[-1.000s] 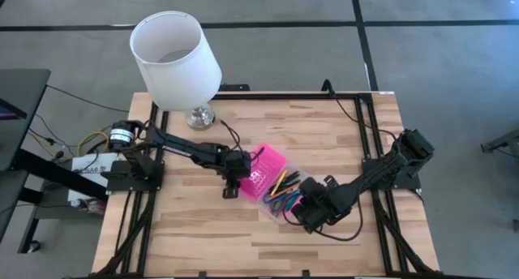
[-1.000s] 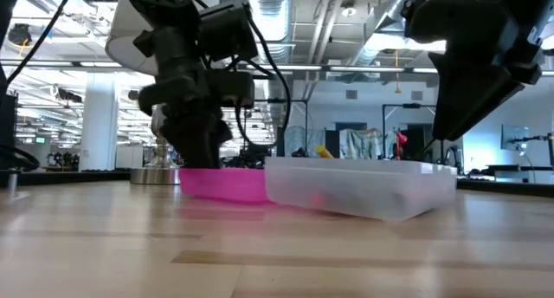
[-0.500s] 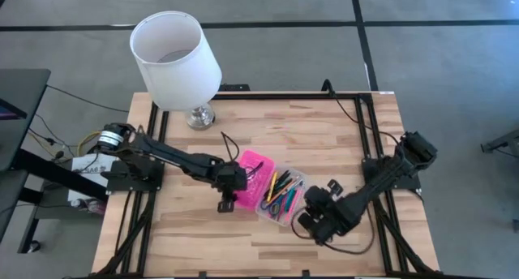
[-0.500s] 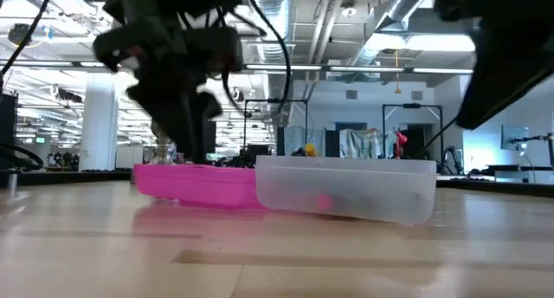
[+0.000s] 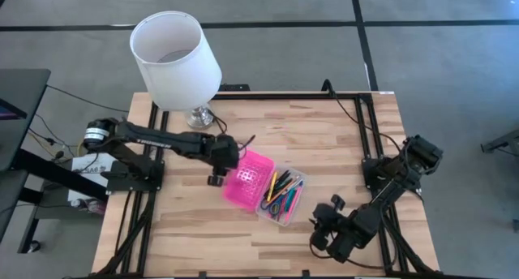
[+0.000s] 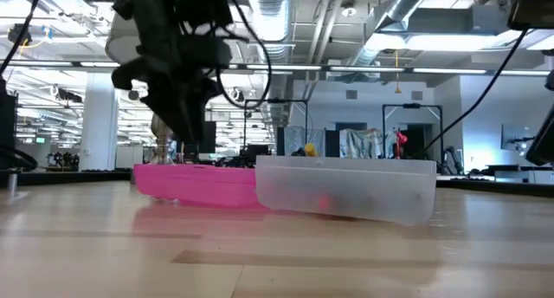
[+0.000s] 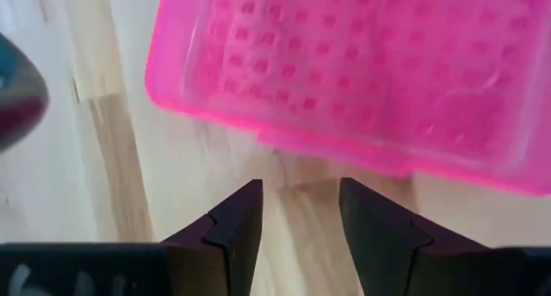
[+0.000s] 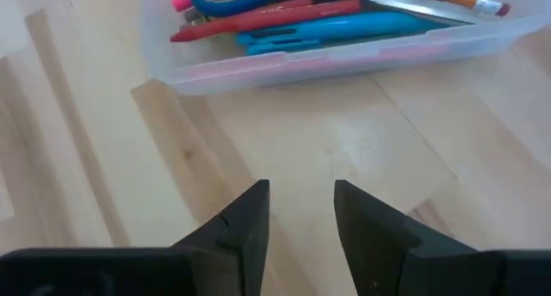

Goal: Pick & place school supplies into a supply box
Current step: Close the pink supply box

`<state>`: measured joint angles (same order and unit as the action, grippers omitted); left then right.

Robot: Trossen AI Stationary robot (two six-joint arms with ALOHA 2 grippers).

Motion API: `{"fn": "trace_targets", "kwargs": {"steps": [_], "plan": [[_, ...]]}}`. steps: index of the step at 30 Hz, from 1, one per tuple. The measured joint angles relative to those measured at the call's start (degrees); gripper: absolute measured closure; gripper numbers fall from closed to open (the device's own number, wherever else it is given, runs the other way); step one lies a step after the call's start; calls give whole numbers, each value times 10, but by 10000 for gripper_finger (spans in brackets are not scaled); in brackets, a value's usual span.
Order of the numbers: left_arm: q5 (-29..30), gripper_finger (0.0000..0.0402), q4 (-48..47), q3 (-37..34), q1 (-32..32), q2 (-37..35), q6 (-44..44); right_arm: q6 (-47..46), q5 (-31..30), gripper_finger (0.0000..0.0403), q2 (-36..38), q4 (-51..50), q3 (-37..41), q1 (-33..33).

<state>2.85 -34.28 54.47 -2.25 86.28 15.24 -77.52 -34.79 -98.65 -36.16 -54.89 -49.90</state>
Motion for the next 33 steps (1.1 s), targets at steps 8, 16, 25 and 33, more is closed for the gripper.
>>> {"fn": "trace_targets", "kwargs": {"steps": [8,16,25,33], "plan": [[-62,251,1,-23,-56,0,81,75,21,278,0,78,58,33],[-65,251,10,-33,-47,1,88,164,34,278,0,127,71,74],[-46,251,46,-78,-38,1,84,195,44,278,0,130,90,107],[-38,251,119,-96,-16,1,81,209,54,278,2,164,111,106]]}}
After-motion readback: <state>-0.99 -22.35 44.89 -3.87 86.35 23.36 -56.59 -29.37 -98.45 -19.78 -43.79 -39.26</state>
